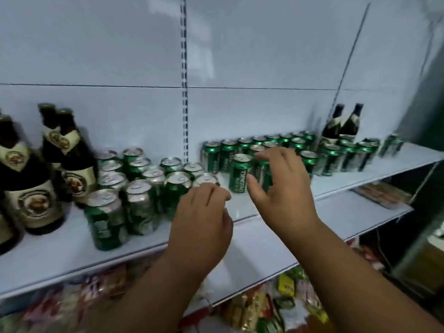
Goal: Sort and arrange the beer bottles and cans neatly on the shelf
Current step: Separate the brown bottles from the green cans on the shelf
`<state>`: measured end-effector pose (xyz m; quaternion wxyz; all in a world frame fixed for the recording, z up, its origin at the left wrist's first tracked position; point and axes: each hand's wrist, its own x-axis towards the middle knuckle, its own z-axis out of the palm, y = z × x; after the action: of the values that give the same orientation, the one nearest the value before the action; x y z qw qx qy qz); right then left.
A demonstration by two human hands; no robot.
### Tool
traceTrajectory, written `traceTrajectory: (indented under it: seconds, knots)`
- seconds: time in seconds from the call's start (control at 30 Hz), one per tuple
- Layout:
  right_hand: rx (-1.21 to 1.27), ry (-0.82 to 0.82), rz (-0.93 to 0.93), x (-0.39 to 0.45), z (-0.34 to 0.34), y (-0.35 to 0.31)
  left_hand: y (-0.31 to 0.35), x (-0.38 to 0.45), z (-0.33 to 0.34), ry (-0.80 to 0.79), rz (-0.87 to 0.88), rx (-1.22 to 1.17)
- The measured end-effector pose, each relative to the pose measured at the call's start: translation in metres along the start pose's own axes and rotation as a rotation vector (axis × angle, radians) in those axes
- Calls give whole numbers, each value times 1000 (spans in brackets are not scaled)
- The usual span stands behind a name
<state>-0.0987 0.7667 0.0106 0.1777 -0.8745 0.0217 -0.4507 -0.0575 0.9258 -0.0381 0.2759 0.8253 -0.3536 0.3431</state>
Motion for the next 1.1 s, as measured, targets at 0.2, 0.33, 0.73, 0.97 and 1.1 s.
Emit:
traceTrajectory:
  seconds: [0.2, 0.33, 0.73, 0.97, 1.1]
  knots:
    - [-168, 21, 133, -5, -103, 138, 130, 45, 113, -144, 67, -98]
    - [-230, 3, 192, 2, -143, 210, 191, 74, 169, -195, 141, -144]
    - [-222, -55, 248, 89, -117, 378, 221, 207, 322, -225, 125, -118]
    - [-169, -102, 239, 154, -87, 453, 210, 301, 370, -206, 162, 16]
    - [-155, -230, 176, 181, -69, 496, 207, 343, 391, -265, 1, 53]
